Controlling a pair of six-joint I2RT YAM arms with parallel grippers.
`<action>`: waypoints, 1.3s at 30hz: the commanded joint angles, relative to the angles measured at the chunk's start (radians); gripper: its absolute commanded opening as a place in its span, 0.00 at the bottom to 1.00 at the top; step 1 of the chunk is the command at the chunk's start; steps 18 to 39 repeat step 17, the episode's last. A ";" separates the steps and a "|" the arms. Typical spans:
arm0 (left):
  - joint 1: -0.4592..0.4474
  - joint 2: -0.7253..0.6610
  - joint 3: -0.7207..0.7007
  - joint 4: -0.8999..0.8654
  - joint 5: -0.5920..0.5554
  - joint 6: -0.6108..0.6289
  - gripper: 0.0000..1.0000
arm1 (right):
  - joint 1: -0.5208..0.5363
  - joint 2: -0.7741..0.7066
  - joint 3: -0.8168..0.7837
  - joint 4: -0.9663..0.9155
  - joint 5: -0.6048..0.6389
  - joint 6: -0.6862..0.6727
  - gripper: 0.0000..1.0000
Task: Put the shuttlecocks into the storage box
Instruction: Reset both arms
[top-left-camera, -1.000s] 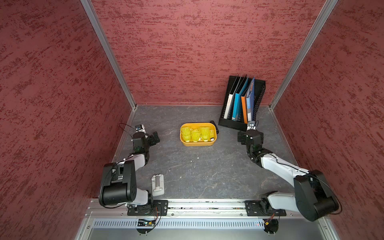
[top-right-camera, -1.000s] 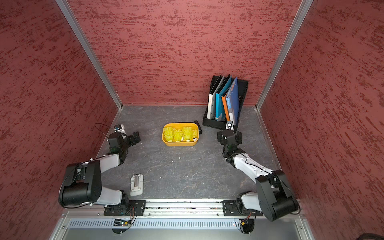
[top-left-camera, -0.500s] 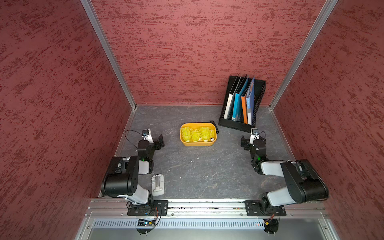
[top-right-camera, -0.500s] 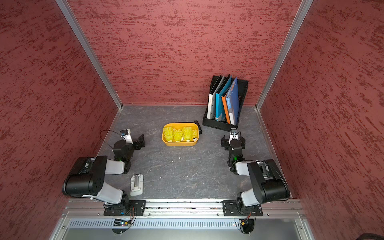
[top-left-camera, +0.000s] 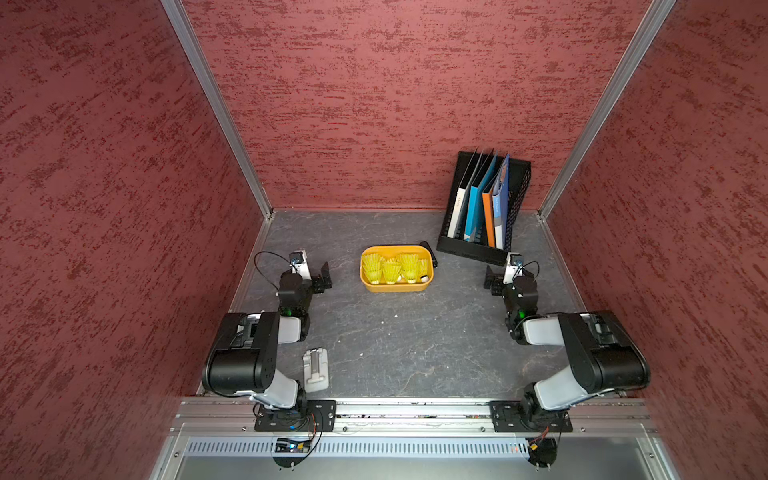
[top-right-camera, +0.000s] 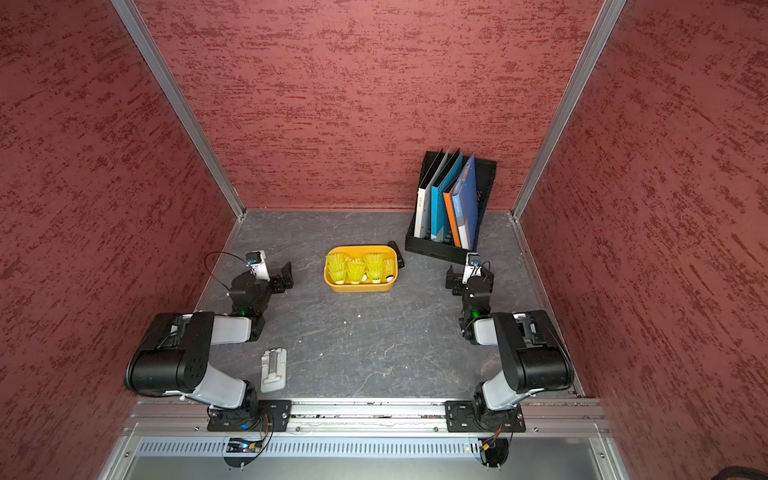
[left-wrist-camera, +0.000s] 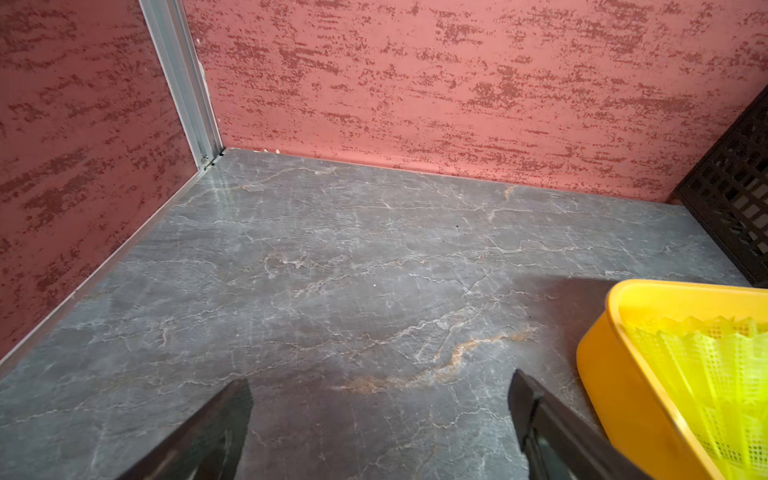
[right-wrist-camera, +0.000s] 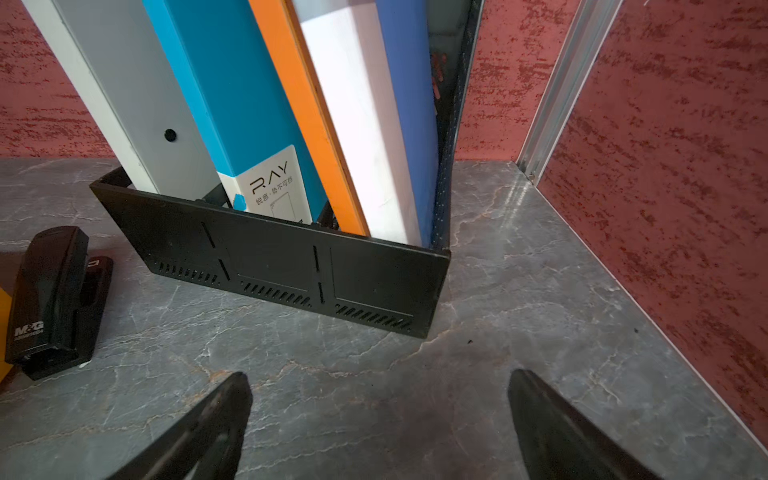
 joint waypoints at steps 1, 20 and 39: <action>-0.005 0.000 0.007 -0.007 -0.016 0.020 1.00 | -0.007 -0.007 0.007 0.001 -0.020 0.011 0.99; -0.006 -0.001 0.007 -0.008 -0.019 0.022 1.00 | -0.012 -0.006 0.015 -0.014 -0.038 0.015 0.99; -0.006 -0.001 0.007 -0.008 -0.019 0.022 1.00 | -0.012 -0.006 0.015 -0.014 -0.038 0.015 0.99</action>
